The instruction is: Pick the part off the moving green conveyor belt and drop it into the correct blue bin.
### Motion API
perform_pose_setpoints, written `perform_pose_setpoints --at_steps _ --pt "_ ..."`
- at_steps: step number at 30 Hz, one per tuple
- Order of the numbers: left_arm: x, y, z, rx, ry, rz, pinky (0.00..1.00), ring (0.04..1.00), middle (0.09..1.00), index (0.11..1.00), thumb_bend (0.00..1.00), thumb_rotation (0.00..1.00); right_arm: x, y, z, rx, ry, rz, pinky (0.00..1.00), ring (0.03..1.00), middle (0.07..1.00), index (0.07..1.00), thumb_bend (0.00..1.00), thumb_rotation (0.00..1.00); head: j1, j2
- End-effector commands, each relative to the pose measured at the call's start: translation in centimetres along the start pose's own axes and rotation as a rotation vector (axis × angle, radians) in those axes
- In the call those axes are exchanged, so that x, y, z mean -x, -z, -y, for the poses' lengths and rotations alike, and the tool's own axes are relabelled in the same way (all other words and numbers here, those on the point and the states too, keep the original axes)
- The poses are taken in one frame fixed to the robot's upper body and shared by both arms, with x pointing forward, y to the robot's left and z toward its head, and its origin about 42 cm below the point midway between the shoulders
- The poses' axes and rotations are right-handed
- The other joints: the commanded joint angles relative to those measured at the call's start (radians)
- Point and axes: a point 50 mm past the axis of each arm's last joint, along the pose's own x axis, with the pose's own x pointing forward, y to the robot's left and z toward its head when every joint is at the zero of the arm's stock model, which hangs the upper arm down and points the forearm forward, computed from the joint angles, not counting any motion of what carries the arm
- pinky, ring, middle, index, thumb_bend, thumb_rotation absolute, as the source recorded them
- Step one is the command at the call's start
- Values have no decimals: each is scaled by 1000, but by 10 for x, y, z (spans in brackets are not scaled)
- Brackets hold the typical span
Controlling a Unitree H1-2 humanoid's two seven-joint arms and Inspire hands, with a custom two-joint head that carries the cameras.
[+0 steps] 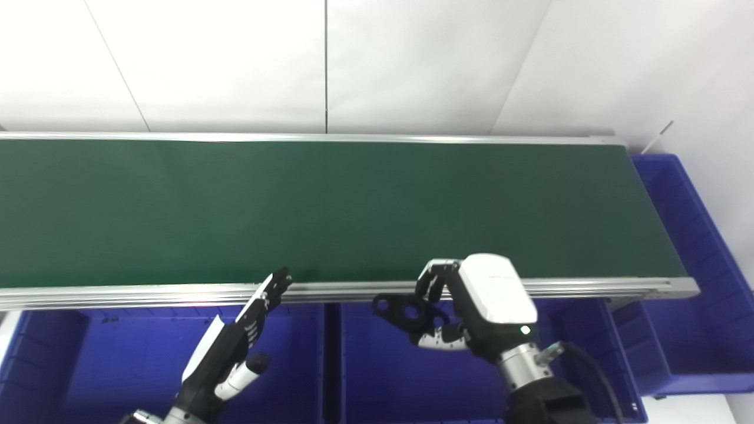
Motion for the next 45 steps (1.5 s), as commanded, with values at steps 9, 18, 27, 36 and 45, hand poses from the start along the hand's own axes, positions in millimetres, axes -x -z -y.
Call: perform_pose_setpoints --at_steps 9,18,27,36,45 --pt "-3 -16 -1 15 -1 41 981 981 967 980 765 915 -8 8 -27 59 12 52 172 229 470 486 524 0 14 19" --pt "-5 -14 0 24 0 49 990 986 974 982 751 916 -20 19 -47 98 -23 26 211 277 474 488 525 2 22 16" --pt "-4 -14 0 28 0 50 997 988 974 980 744 914 -24 25 -52 212 -264 -95 524 631 721 795 942 610 21 17" --pt "-4 -13 1 26 6 48 998 991 974 981 743 910 -24 24 -49 222 -304 -108 616 757 845 854 1000 697 26 13" --pt "-6 -11 3 25 7 40 997 992 972 979 754 902 -19 18 -43 122 -288 -49 545 683 782 825 1000 673 40 -7"
